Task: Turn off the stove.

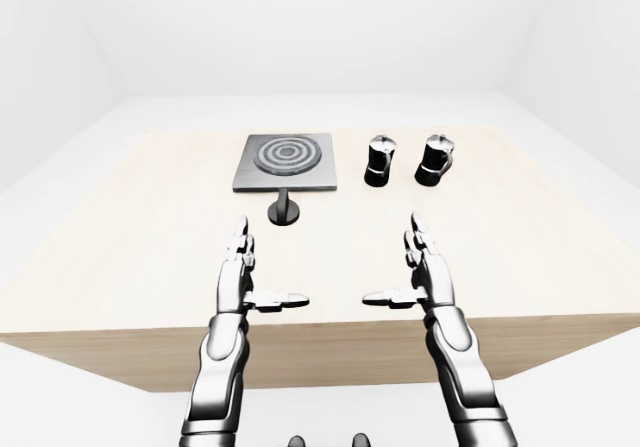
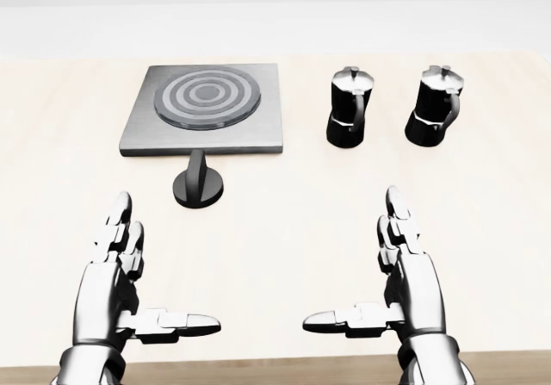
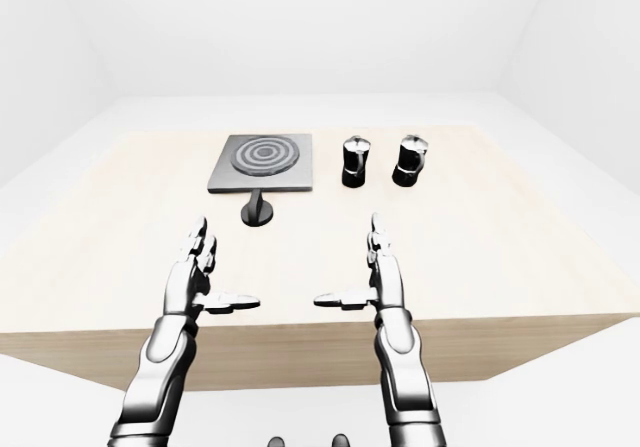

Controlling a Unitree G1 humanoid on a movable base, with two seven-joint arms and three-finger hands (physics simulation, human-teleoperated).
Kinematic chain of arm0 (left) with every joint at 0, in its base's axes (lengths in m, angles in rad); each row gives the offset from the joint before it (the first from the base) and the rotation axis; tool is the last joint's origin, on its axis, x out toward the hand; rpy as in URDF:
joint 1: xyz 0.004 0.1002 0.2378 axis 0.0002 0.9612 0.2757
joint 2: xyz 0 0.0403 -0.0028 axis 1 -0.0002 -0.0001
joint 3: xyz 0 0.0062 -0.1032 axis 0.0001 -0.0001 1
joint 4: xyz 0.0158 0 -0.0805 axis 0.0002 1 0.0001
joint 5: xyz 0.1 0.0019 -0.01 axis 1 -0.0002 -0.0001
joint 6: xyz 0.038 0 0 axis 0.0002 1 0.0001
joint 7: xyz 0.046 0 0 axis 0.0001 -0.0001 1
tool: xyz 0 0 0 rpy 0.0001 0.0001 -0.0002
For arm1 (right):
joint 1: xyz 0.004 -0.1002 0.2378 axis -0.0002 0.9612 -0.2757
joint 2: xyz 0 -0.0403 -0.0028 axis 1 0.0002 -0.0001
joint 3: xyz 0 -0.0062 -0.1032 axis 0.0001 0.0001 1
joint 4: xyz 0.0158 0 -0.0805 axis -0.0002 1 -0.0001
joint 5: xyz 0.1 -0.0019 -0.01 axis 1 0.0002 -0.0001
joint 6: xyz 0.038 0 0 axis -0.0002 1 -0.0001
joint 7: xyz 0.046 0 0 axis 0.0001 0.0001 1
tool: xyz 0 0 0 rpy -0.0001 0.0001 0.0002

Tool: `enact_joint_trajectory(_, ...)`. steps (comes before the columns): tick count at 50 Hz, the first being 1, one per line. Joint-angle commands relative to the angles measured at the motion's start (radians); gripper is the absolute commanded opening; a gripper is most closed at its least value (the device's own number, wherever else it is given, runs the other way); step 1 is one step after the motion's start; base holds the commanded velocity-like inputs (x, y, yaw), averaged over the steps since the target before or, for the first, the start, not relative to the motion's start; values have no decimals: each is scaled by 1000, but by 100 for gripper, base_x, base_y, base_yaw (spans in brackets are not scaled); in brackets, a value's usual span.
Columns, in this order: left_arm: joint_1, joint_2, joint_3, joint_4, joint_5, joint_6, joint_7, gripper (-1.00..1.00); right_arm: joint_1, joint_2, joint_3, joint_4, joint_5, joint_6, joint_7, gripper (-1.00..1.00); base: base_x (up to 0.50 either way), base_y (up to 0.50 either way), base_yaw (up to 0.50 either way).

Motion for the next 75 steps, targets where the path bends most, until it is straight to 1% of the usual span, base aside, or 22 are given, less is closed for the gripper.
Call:
enact_joint_trajectory(1,5,10,23,-9,-17,-8,-17,100,-7,-14,-24,18,17,-1,37,100,0,0,0)
enact_joint_trajectory(7,-3,11,28,10,-16,-34,-11,100,-10,-15,-25,25,12,2,35,100,0,0,0)
enact_joint_trajectory(10,-4,11,31,-3,-22,-16,-8,100,-7,-14,-25,19,12,4,34,100,0,0,0)
enact_joint_trajectory(14,-6,11,28,8,-19,-28,-7,100,-9,-15,-25,21,12,3,37,100,0,0,0)
enact_joint_trajectory(16,-1,11,26,-9,-18,-17,-5,100,-10,-15,-25,24,12,2,37,100,0,0,0)
enact_joint_trajectory(19,-7,11,28,6,-19,-25,-6,100,-11,-15,-25,28,11,-1,40,100,0,0,0)
enact_joint_trajectory(21,0,11,26,-8,-19,-18,-6,100,-13,-16,-26,43,12,-16,43,100,0,0,0)
enact_joint_trajectory(23,-2,11,27,-3,-18,-24,-6,100,-11,-16,-23,28,7,-1,41,100,0,0,0)
enact_joint_trajectory(32,-5,11,27,11,-15,-37,-5,100,-13,-15,-24,39,9,-14,50,100,0,23,0)
enact_joint_trajectory(33,-7,11,27,16,-15,-41,-5,100,-8,-14,-21,18,8,0,48,100,0,25,0)
enact_joint_trajectory(39,2,11,25,-7,-13,-30,-5,100,-15,-16,-22,51,5,-24,51,100,0,25,0)
enact_joint_trajectory(43,-2,11,26,10,-12,-44,-5,100,-14,-15,-21,38,5,-12,50,100,0,25,0)
enact_joint_trajectory(46,3,11,24,-3,-11,-37,-5,100,-14,-15,-21,35,5,-9,50,100,0,24,0)
enact_joint_trajectory(47,-1,11,25,9,-11,-46,-4,100,-16,-15,-22,48,6,-20,51,100,0,25,0)
enact_joint_trajectory(50,-5,11,25,19,-10,-53,-4,100,-14,-14,-20,30,4,-5,49,100,0,24,0)
enact_joint_trajectory(56,-5,11,26,18,-11,-54,-4,100,-15,-15,-20,35,4,-5,49,100,0,24,0)
enact_joint_trajectory(60,4,10,24,-3,-11,-43,-4,100,-16,-15,-21,41,5,-11,51,100,0,24,0)
enact_joint_trajectory(65,3,11,25,4,-11,-48,-5,100,-16,-16,-21,53,3,-22,51,100,0,23,0)
enact_joint_trajectory(67,5,11,24,0,-10,-47,-5,100,-14,-14,-18,32,0,-2,48,100,0,12,0)
enact_joint_trajectory(71,4,11,24,3,-10,-50,-5,100,-16,-14,-20,46,2,-13,49,100,0,4,0)
enact_joint_trajectory(73,6,11,24,-4,-10,-44,-4,100,-14,-13,-18,28,1,2,47,100,0,0,0)
enact_joint_trajectory(75,4,10,25,3,-10,-49,-5,100,-16,-14,-19,37,2,-3,48,100,0,0,0)
